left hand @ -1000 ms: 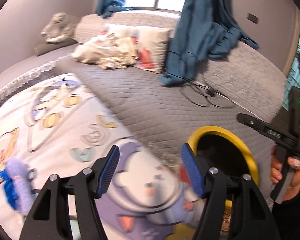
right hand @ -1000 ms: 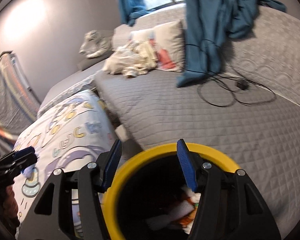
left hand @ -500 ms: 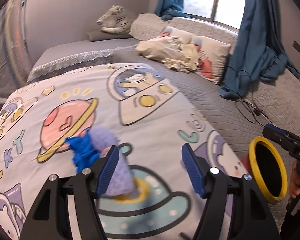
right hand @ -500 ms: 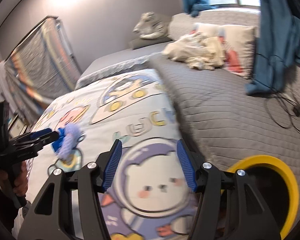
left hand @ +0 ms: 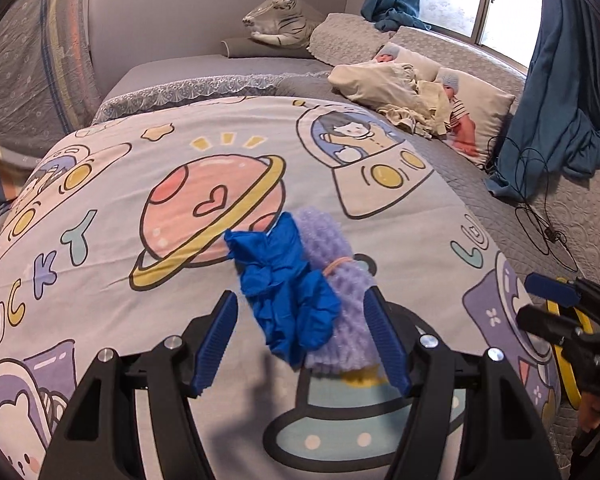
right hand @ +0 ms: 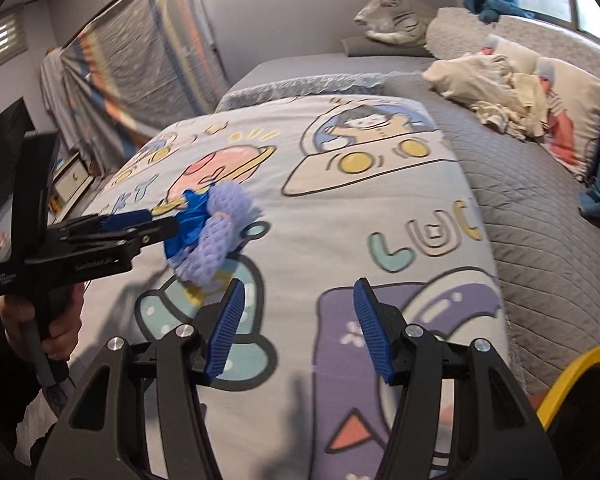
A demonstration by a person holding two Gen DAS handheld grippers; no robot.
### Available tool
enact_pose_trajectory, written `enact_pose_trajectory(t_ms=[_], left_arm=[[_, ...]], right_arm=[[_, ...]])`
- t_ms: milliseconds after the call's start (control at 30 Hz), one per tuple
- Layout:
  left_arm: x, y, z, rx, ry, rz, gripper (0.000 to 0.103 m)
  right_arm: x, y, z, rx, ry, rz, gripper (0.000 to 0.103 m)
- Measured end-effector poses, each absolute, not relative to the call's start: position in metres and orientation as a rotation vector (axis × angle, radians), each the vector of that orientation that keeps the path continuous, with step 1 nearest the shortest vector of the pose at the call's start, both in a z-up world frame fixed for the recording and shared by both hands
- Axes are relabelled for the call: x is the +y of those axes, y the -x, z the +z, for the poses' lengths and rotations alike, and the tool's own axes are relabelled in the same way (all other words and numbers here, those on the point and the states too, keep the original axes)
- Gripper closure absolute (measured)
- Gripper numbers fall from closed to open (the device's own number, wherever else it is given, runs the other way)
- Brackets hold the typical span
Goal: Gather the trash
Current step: 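Grasp the blue glove with the left tool while the right tool grasps the purple mesh net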
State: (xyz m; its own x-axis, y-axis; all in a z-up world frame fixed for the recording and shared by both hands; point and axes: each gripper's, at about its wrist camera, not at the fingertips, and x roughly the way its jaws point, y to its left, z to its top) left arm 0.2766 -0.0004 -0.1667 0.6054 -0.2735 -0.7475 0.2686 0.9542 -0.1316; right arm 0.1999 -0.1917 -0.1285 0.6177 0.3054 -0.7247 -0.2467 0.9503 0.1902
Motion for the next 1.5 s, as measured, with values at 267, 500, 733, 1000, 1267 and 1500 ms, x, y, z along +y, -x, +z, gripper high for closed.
enact_pose_trajectory(t_ms=[267,500,733,1000,1267,1500], left_arm=[[0.012,-0.287,-0.18,0.897,0.036,-0.298,0.041],[0.019,-0.298,-0.187,0.912,0.047,-0.292,0.041],[0.023,-0.311,-0.191,0.931,0.056,-0.28,0.041],[0.024,-0.329,-0.197,0.954,0.065,-0.269,0.041],[0.03,-0.346,-0.202,0.983,0.084,-0.231,0.042],[0.03,-0.359,-0.2,0.996,0.081,-0.206,0.061]], right_arm=[[-0.151,-0.219,-0.146,0.903,-0.032,0.405,0.049],[-0.128,-0.237,-0.154,0.933,-0.007,0.451,0.049],[-0.112,-0.257,-0.164,0.973,0.011,0.476,0.057],[-0.105,-0.283,-0.178,1.018,0.008,0.484,0.07],[-0.11,-0.308,-0.178,1.009,0.011,0.447,0.084],[-0.125,-0.333,-0.177,1.003,-0.003,0.381,0.086]])
